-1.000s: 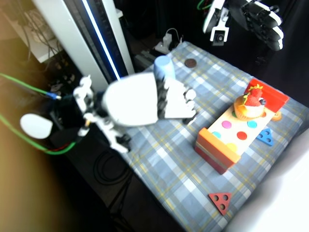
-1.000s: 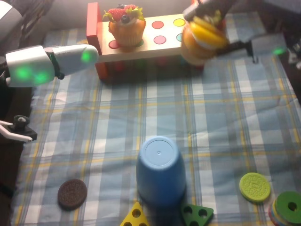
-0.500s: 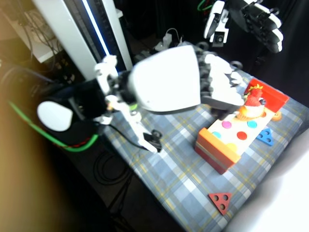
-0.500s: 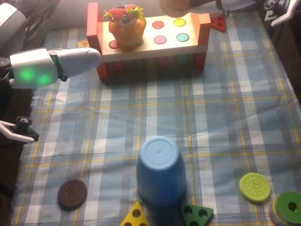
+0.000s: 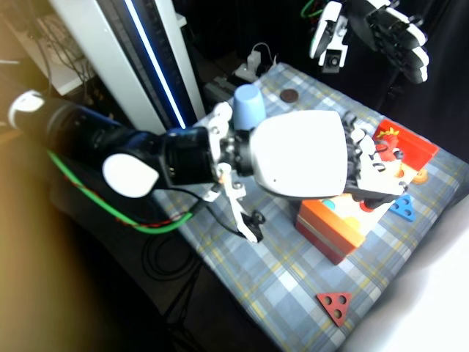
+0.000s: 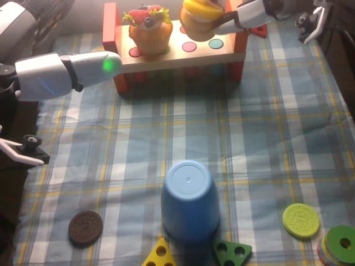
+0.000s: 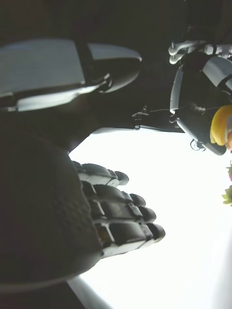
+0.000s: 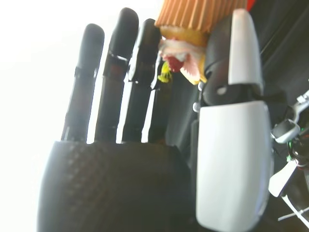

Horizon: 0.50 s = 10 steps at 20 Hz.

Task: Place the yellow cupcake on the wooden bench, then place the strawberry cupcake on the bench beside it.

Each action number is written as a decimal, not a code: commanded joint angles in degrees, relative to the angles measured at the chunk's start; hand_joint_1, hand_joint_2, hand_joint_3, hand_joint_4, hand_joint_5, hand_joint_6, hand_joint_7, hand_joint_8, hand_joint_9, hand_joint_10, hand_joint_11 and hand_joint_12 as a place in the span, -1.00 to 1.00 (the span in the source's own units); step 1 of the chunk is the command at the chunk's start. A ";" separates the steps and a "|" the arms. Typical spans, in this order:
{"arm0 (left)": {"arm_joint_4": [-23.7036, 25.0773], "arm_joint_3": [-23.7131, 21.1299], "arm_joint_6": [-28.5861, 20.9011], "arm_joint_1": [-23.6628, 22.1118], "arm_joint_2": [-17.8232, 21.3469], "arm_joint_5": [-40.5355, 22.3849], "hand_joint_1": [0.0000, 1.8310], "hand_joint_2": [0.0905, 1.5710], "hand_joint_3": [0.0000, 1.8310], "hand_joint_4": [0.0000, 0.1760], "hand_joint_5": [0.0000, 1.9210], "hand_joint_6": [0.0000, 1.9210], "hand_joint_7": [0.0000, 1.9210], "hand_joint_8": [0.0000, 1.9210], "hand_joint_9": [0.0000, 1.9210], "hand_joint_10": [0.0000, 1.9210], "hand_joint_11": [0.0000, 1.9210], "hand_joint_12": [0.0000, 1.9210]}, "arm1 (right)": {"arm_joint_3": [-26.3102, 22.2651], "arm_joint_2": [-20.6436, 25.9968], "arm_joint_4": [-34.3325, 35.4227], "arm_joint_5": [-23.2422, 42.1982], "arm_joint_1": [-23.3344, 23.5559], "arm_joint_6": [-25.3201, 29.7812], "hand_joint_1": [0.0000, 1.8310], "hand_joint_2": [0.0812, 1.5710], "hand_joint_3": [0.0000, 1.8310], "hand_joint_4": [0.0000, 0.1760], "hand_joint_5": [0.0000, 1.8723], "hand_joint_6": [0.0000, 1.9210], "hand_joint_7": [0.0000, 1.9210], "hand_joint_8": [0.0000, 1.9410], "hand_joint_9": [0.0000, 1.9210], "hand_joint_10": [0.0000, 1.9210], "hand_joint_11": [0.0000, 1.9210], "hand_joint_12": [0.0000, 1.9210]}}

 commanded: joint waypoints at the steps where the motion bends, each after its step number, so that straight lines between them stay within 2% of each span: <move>1: 0.62 0.34 -0.90 -0.84 -0.14 -6.74 -0.07 0.05 -1.00 0.86 -0.99 -1.00 -1.00 -1.00 -1.00 -1.00 -1.00 -1.00 | 0.35 -0.31 1.73 5.46 1.31 0.01 0.37 0.36 -1.00 -1.00 0.05 0.05 0.11 -0.14 -0.09 -0.10 -0.38 0.43; 2: 0.75 0.47 -1.35 -0.85 -0.20 -6.74 -0.07 0.05 -1.00 0.82 -0.99 -1.00 -1.00 -1.00 -1.00 -1.00 -1.00 -1.00 | 0.56 -0.57 1.36 4.90 1.31 0.01 0.35 0.36 -1.00 -0.89 0.03 0.09 0.12 -0.19 0.00 -0.33 -0.29 0.36; 3: 0.85 0.58 -1.71 -0.85 -0.26 -6.74 -0.07 0.05 -1.00 0.73 -0.98 -1.00 -1.00 -1.00 -1.00 -1.00 -0.98 -0.99 | 0.69 -0.75 0.96 4.36 1.31 0.01 0.33 0.37 -1.00 -0.73 0.03 0.11 0.08 -0.14 -0.05 -0.45 -0.41 0.40; 4: 0.91 0.61 -1.81 -0.86 -0.28 -6.73 -0.07 0.05 -1.00 0.71 -0.97 -0.99 -0.98 -0.99 -1.00 -1.00 -0.98 -0.99 | 0.81 -0.93 0.64 3.90 1.31 0.01 0.23 0.35 -1.00 -0.88 0.09 -0.04 -0.08 -0.51 -0.19 -0.55 -0.71 0.45; 5: 0.93 0.62 -1.81 -0.88 -0.29 -6.72 -0.08 0.05 -1.00 0.68 -0.98 -1.00 -0.99 -1.00 -1.00 -1.00 -0.98 -0.99 | 0.86 -1.04 0.56 3.69 1.30 0.01 0.22 0.22 -1.00 -1.00 -0.05 -0.55 -0.11 -0.74 -0.27 -0.61 -0.87 0.44; 6: 0.93 0.63 -1.81 -0.91 -0.31 -6.72 -0.11 0.06 -1.00 0.63 -0.98 -1.00 -0.99 -1.00 -0.99 -1.00 -0.96 -0.98 | 0.91 -1.16 0.47 3.50 1.30 0.01 0.15 0.19 -1.00 -0.87 -0.08 -0.81 -0.19 -0.90 -0.40 -0.73 -0.98 0.29; 7: 0.93 0.64 -1.81 -0.95 -0.33 -6.75 -0.14 0.06 -1.00 0.54 -0.98 -1.00 -0.98 -1.00 -0.99 -1.00 -0.96 -0.98 | 0.94 -1.24 0.45 3.35 1.30 0.01 0.11 0.19 -1.00 -0.63 -0.10 -0.94 -0.28 -0.97 -0.48 -0.85 -1.00 0.17; 8: 0.97 0.64 -1.81 -1.00 -0.34 -6.79 -0.14 0.07 -1.00 0.50 -0.98 -1.00 -0.98 -1.00 -1.00 -1.00 -0.97 -0.98 | 0.95 -1.27 0.45 3.07 1.29 0.01 0.10 0.19 -1.00 -0.55 -0.14 -0.98 -0.33 -0.99 -0.51 -0.89 -1.00 0.12; 9: 1.00 0.64 -1.81 -1.03 -0.32 -6.84 -0.12 0.07 -0.99 0.63 -0.98 -1.00 -0.97 -0.99 -0.98 -0.99 -0.95 -0.97 | 0.95 -1.29 0.45 2.85 1.24 0.01 0.08 0.19 -1.00 -0.48 -0.16 -1.00 -0.38 -1.00 -0.55 -0.93 -1.00 0.07; 10: 1.02 0.64 -1.81 -1.06 -0.31 -6.90 -0.11 0.07 -1.00 0.68 -0.99 -1.00 -0.98 -1.00 -0.99 -1.00 -0.96 -0.97 | 0.95 -1.31 0.45 2.52 0.97 0.01 0.10 0.19 -1.00 -0.24 -0.18 -1.00 -0.41 -1.00 -0.55 -0.95 -1.00 0.03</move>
